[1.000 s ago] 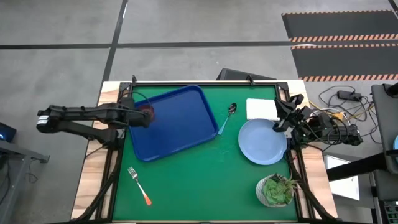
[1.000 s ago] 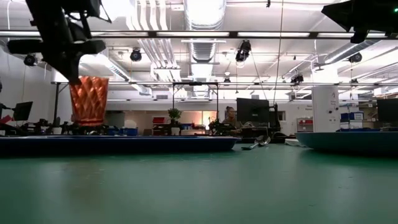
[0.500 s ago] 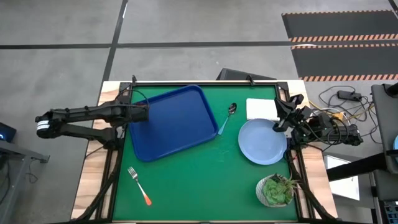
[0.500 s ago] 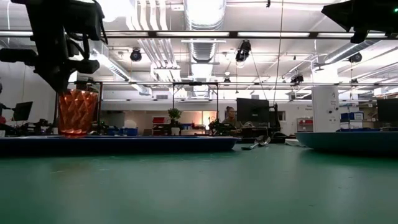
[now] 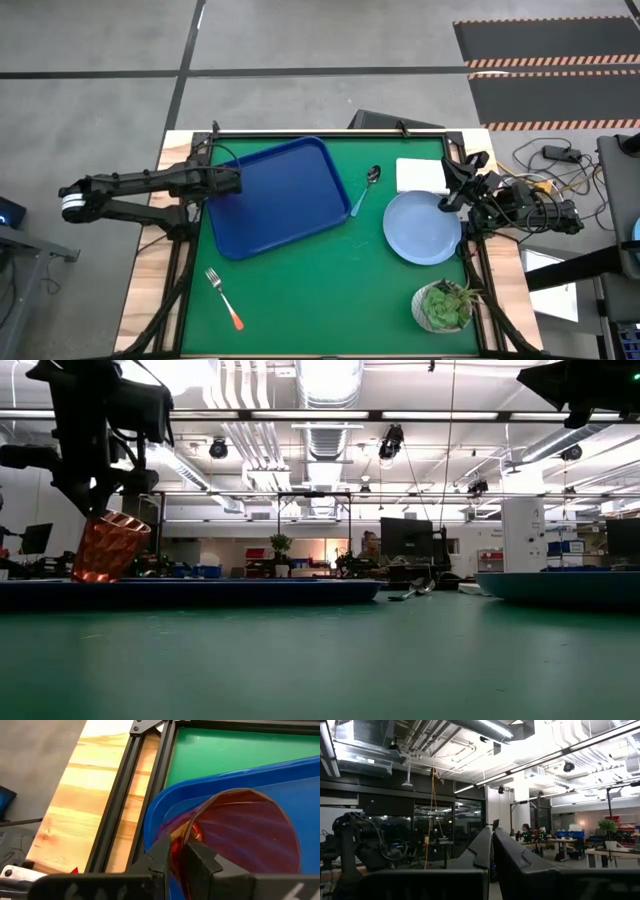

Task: Pick and place plate/cup/fork/spoon on tray
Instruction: Put the red cup to the top left on the blue serving tray

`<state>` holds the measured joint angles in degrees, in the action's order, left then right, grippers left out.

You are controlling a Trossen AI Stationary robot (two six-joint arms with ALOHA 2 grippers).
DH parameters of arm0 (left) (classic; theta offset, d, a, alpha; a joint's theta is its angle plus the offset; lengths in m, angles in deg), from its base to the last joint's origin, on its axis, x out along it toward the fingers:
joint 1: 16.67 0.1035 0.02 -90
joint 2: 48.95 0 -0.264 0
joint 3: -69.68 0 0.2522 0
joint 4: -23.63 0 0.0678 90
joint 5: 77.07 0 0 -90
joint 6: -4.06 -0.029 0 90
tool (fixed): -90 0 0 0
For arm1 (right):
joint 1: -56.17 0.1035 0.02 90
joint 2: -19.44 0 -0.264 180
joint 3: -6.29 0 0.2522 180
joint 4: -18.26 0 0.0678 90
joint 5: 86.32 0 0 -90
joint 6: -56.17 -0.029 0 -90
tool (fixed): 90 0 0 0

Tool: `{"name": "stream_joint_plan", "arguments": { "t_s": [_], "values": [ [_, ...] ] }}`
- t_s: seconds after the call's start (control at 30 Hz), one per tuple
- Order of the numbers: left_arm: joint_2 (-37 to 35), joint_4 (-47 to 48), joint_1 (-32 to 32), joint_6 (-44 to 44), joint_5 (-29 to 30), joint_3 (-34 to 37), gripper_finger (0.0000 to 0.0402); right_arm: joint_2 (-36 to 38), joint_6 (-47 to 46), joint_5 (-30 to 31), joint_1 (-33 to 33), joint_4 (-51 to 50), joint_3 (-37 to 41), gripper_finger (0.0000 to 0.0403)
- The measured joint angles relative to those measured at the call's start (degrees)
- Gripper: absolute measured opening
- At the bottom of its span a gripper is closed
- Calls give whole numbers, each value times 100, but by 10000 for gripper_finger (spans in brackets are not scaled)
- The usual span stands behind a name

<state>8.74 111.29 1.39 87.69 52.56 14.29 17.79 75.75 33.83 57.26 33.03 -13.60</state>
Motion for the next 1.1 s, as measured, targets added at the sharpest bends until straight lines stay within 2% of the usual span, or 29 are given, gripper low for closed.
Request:
{"name": "stream_joint_plan", "arguments": {
  "t_s": [0.2, 0.43, 0.7, 1.1],
  "values": [
    [-46, -50, 0, 9, -4, 0, 27, 0, 15, 0, 1, 0, 0, 9],
    [-93, -800, -2, -184, -24, -59, 27, 0, 9, 1, 0, -7, 0, 9],
    [-137, -784, 65, 284, -2, 116, 28, 0, -1, 2, 0, -17, 0, 9],
    [-170, -697, 70, 86, 1, 84, 28, 0, -1, 2, 0, -53, 0, 9]
  ]
}}
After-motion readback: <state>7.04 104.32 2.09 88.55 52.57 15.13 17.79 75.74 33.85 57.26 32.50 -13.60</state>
